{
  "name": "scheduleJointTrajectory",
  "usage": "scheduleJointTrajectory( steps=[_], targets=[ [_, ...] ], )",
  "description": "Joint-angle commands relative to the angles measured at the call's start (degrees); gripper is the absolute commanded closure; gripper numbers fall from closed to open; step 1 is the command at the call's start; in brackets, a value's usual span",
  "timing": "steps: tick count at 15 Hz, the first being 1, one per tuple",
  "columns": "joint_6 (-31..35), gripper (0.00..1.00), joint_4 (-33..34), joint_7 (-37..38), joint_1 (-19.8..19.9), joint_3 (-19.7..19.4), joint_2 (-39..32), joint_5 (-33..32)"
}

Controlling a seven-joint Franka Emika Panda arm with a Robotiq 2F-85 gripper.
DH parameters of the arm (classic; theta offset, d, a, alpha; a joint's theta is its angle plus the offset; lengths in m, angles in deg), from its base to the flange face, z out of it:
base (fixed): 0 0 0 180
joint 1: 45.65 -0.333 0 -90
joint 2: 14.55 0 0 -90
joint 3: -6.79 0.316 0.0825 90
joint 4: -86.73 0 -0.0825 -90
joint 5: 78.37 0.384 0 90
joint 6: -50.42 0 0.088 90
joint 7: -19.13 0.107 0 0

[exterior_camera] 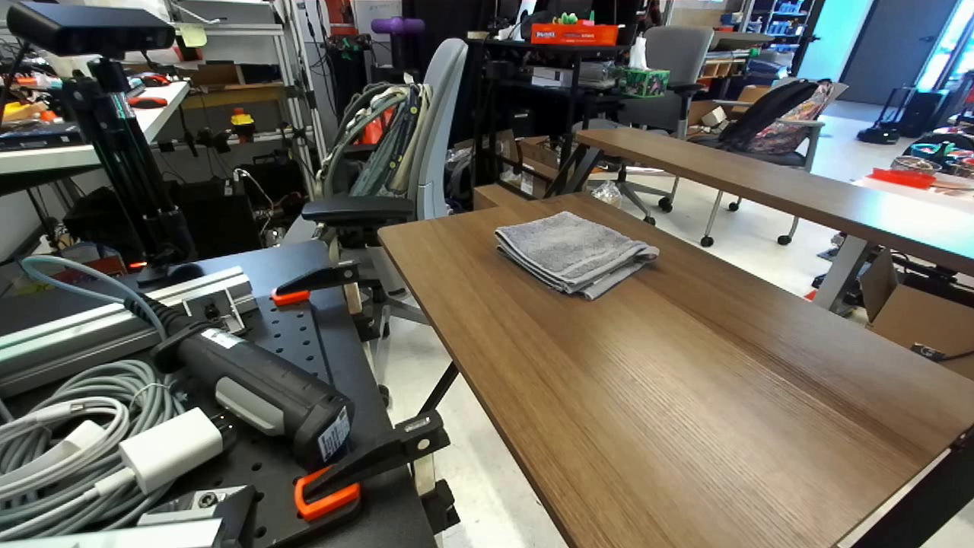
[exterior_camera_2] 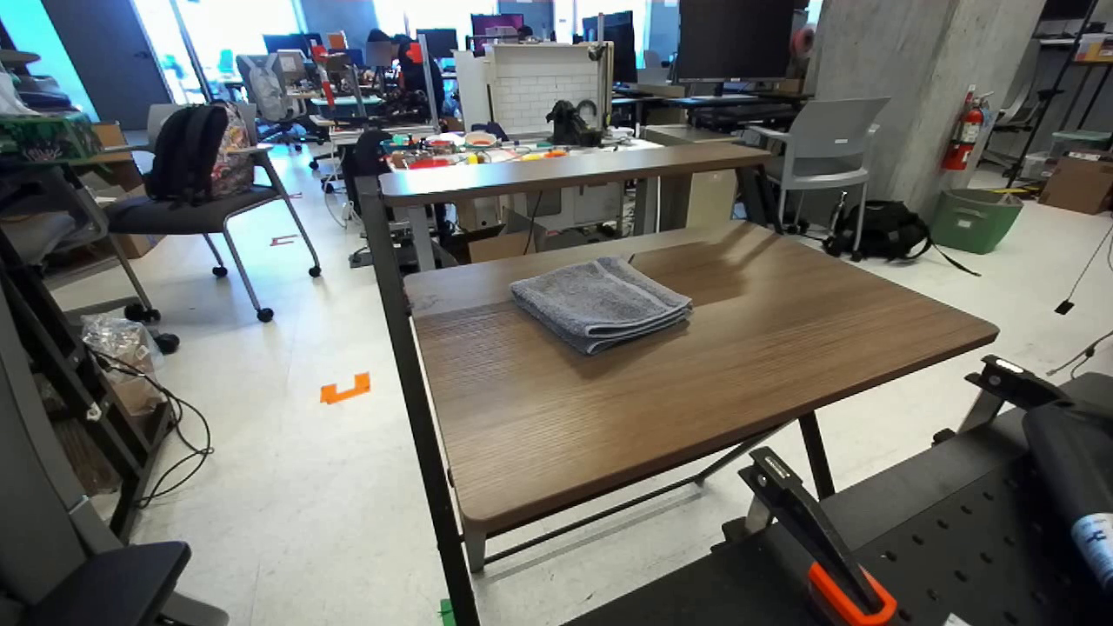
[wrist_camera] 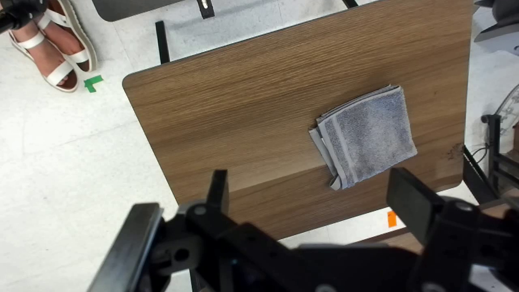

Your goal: Move the grey towel to the right

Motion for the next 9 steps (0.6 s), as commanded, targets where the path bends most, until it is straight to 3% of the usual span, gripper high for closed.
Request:
scheduleJointTrajectory(
  steps=[1,9],
  targets=[
    [-0.2,0.0,0.1,-0.3,0.8,0.7,-0.1,0.3],
    [-0.5,0.0,3.2,1.0,-0.4,3.4,-6.7,-0.2]
  ],
)
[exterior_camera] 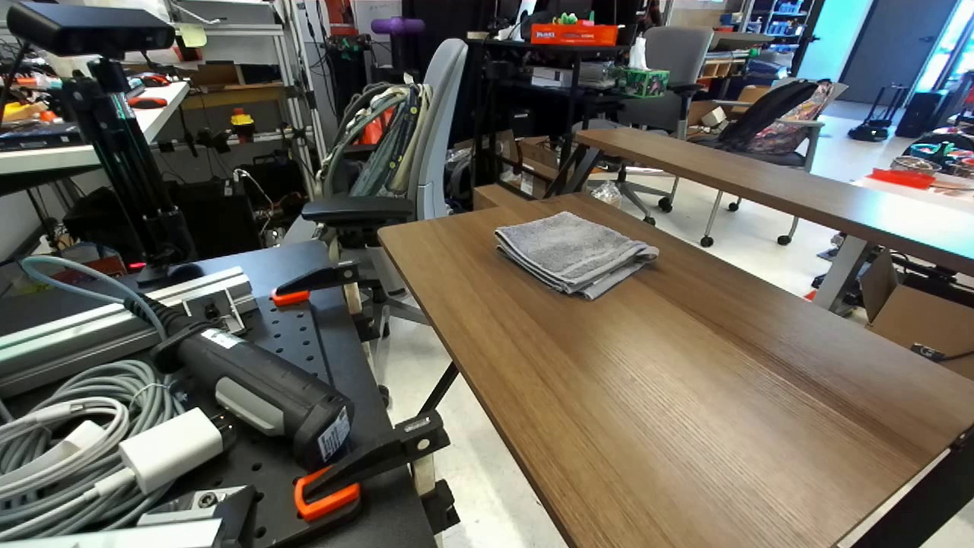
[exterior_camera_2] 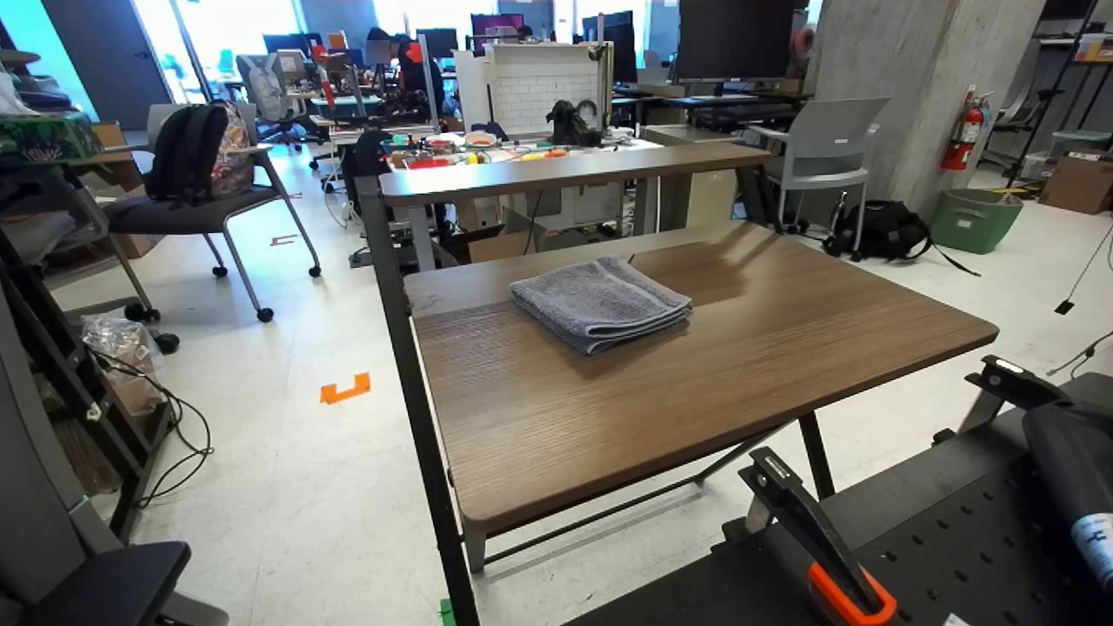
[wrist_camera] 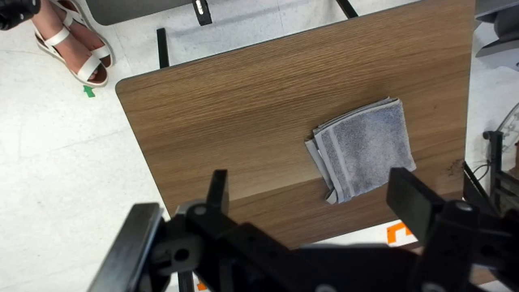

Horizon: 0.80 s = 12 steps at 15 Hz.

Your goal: Move the grey towel to the right

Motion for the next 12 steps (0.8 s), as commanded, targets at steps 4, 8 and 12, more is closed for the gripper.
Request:
scheduleJointTrajectory(
  steps=[4,8,12],
  targets=[
    [-2.2,0.0,6.9,1.6,-1.0,3.7,-13.2,-1.6],
    [-4.0,0.0,11.7,4.4,-2.0,5.6,-22.8,-4.0],
    [-6.2,0.0,16.9,8.6,-4.3,7.0,-31.8,-7.4]
  ],
)
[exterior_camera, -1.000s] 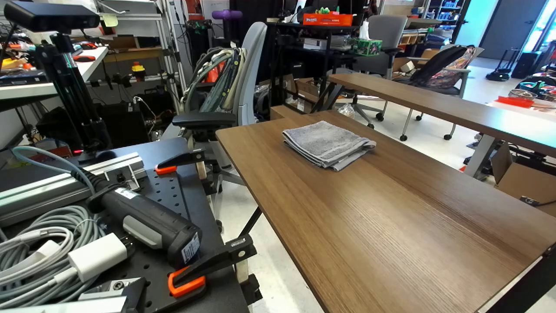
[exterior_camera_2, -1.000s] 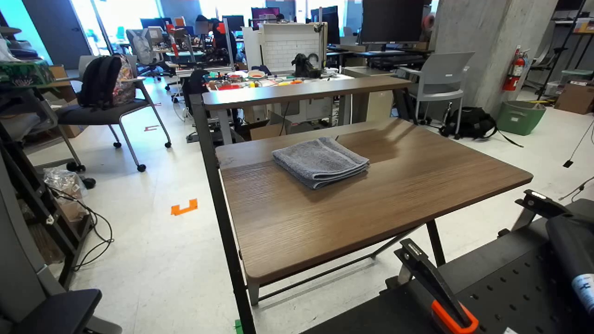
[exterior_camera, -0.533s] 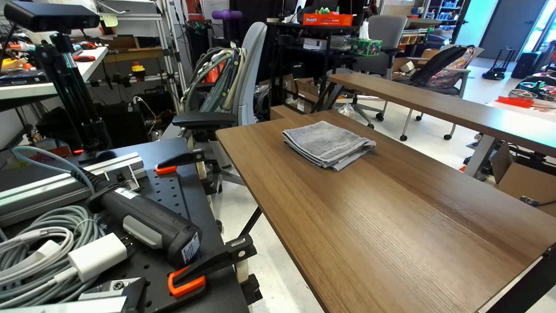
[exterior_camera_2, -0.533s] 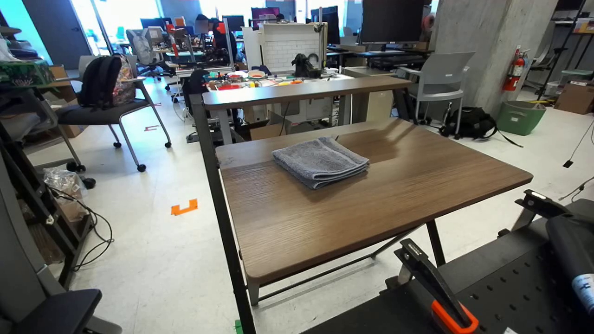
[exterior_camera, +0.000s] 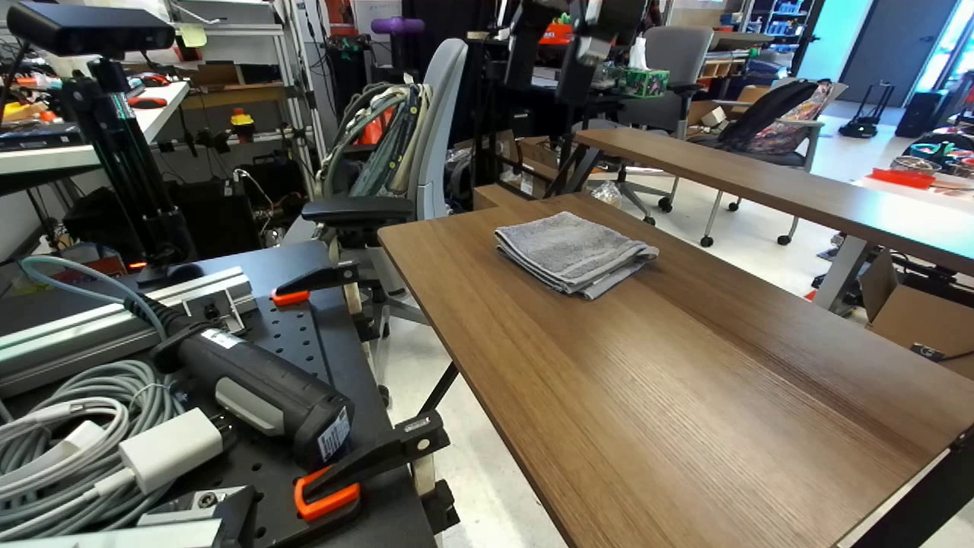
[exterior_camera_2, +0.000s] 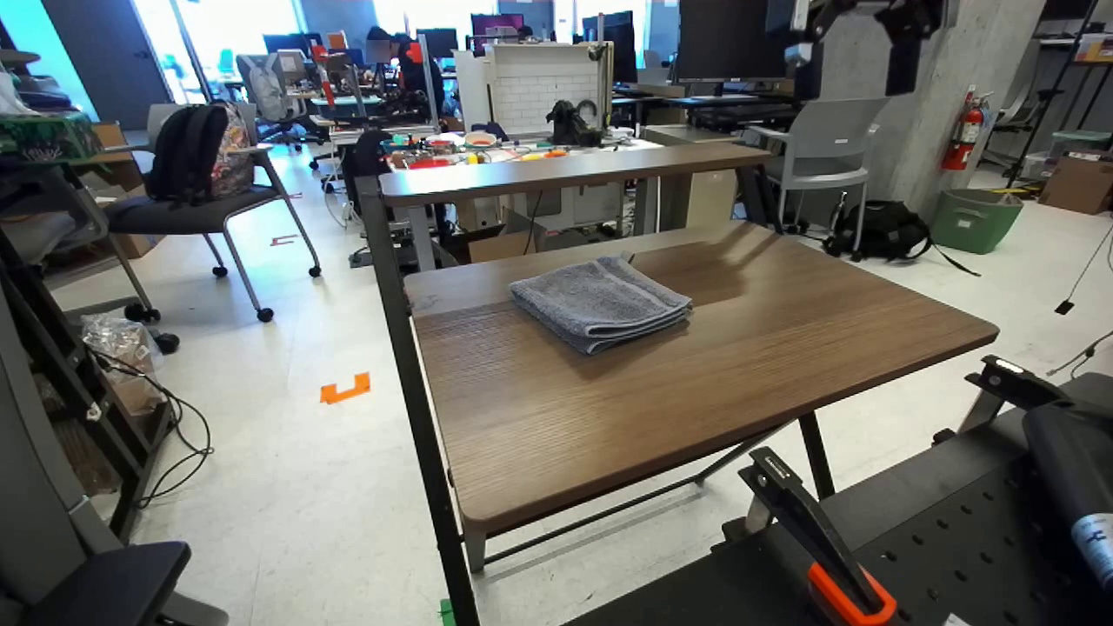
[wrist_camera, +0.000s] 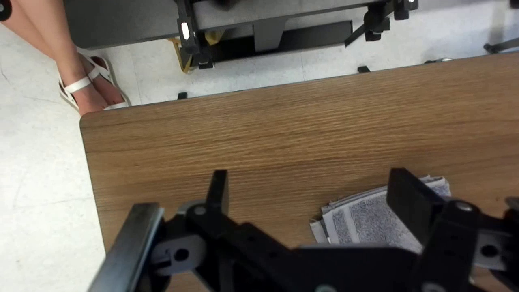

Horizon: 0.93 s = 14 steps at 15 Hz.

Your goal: Move the grey towel to the right

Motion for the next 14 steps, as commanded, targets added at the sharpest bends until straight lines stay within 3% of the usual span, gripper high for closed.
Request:
scheduleJointTrajectory(
  steps=[1,6,11,14],
  targets=[
    [-3.8,0.0,7.3,5.0,-2.5,1.1,-8.7,-3.8],
    [1.2,0.0,11.2,9.6,-6.8,1.7,-18.0,-8.2],
    [15.9,0.0,10.9,12.6,-10.5,0.9,-22.3,-12.8],
    [23.3,0.0,9.6,10.4,-10.5,1.8,-23.3,-10.9]
  ],
)
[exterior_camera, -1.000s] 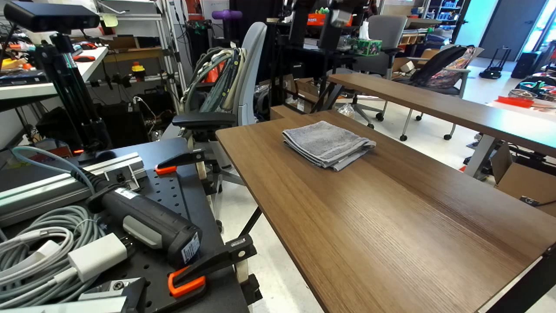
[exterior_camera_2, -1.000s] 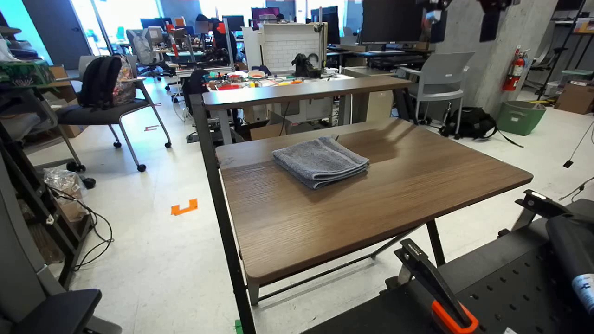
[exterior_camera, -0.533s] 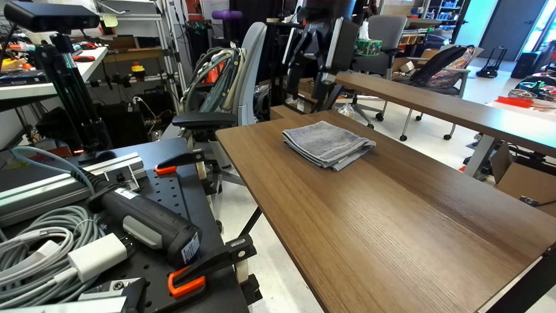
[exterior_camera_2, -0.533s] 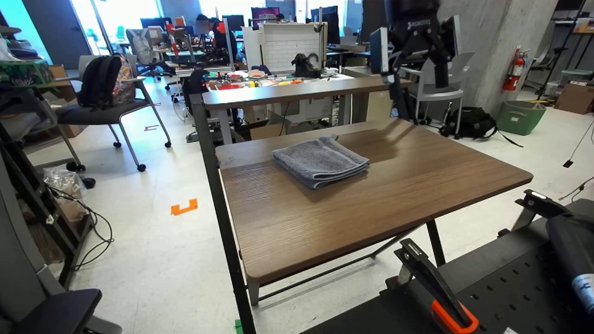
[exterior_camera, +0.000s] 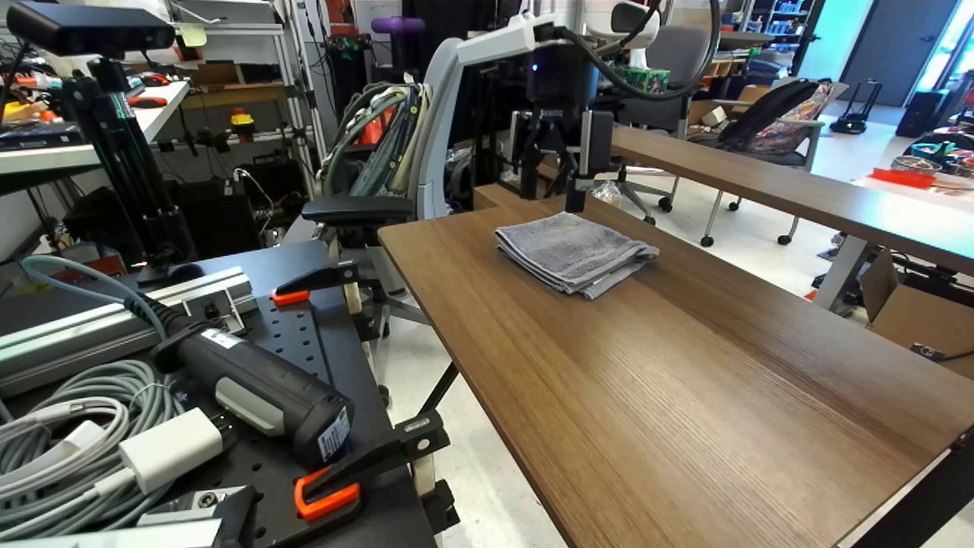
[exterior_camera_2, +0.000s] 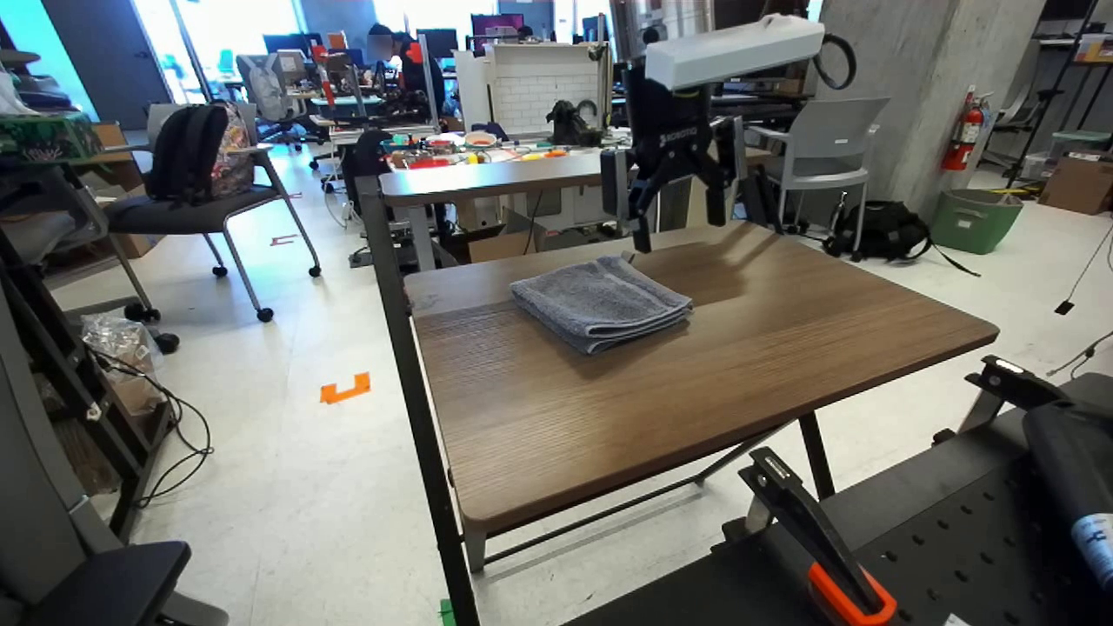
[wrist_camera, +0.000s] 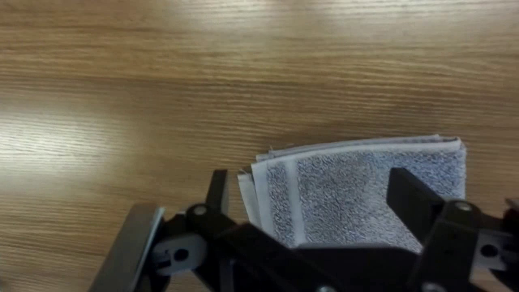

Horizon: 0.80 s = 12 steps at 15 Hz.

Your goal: Move the grey towel to the right

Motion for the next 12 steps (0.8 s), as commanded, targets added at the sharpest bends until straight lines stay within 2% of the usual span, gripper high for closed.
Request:
scheduleJointTrajectory(
  steps=[1,4,6,12],
  targets=[
    [8.6,0.0,-0.7,-1.8,-0.3,0.3,-1.3,0.1],
    [13.0,0.0,-1.3,-5.3,0.6,1.3,-2.4,2.1],
    [13.6,0.0,-0.4,-7.8,1.1,1.9,-3.7,3.3],
    [10.1,0.0,5.2,-12.8,1.3,2.3,-9.4,5.4]
  ],
)
